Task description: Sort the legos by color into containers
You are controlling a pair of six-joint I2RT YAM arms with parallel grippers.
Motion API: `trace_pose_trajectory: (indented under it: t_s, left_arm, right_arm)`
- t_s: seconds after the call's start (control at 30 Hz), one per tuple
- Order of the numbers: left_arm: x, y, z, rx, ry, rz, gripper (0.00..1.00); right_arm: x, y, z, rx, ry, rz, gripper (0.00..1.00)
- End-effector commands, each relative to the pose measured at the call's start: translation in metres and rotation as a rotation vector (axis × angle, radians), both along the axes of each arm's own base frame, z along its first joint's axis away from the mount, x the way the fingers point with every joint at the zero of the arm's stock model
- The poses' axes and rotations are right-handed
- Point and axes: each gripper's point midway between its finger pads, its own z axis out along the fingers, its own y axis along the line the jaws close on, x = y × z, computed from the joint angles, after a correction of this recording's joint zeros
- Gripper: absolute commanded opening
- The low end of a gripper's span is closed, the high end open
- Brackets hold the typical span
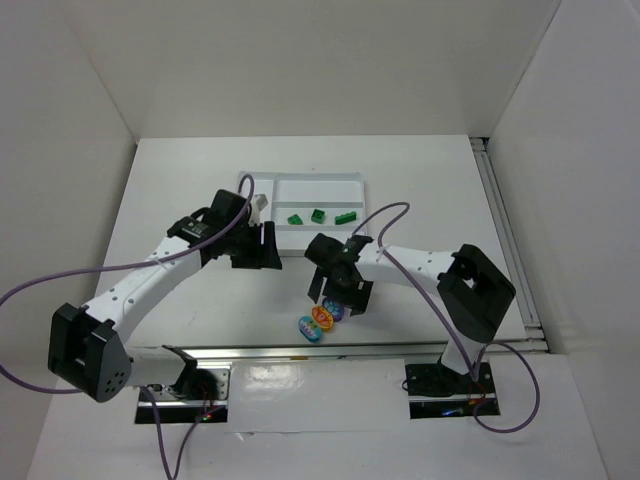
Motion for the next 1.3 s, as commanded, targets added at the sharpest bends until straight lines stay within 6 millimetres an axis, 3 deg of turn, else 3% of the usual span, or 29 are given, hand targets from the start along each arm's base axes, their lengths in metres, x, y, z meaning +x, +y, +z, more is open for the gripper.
trace_pose_trajectory:
  t_s: [0.0,0.17,0.27,0.37,0.53,0.67,0.87,1.0,1.2,1.27]
  left_arm:
    - [-0.011,0.000,0.010,-0.036,-0.023,-0.036,0.69]
    - [-0.015,0.003,0.008,-0.031,-0.029,-0.031,0.69]
    - [-0.016,0.002,0.009,-0.038,-0.026,-0.036,0.69]
    - [-0.018,0.003,0.013,-0.043,-0.037,-0.036,0.69]
    - [-0.019,0.010,0.015,-0.012,-0.059,-0.033,0.69]
    - [-0.021,0.009,0.018,-0.024,-0.065,-0.039,0.69]
    - [-0.020,0.011,0.020,-0.017,-0.081,-0.041,0.69]
    - [-0.019,0.010,0.023,-0.021,-0.089,-0.041,0.69]
    - [-0.017,0.007,0.019,-0.026,-0.070,-0.039,0.69]
    - [-0.017,0.005,0.017,-0.030,-0.057,-0.046,0.69]
  right_arm:
    - [0.012,-0.011,0.033,-0.032,-0.111,0.015,1.00]
    - [-0.006,-0.012,0.024,-0.054,0.004,-0.053,1.00]
    - [-0.013,0.004,0.019,0.015,0.062,-0.052,1.00]
    - [-0.016,0.009,0.014,0.043,0.082,-0.065,1.00]
    - [-0.009,0.021,0.007,0.106,0.055,-0.093,1.00]
    - [-0.008,0.020,-0.011,0.068,0.071,-0.107,1.00]
    - [0.002,0.028,-0.020,0.068,0.052,-0.109,1.00]
    - [0.001,0.021,-0.021,0.044,0.041,-0.103,0.89]
    - [0.010,0.020,-0.011,0.057,-0.017,-0.100,0.61]
    - [0.013,0.015,-0.008,0.034,-0.043,-0.097,0.56]
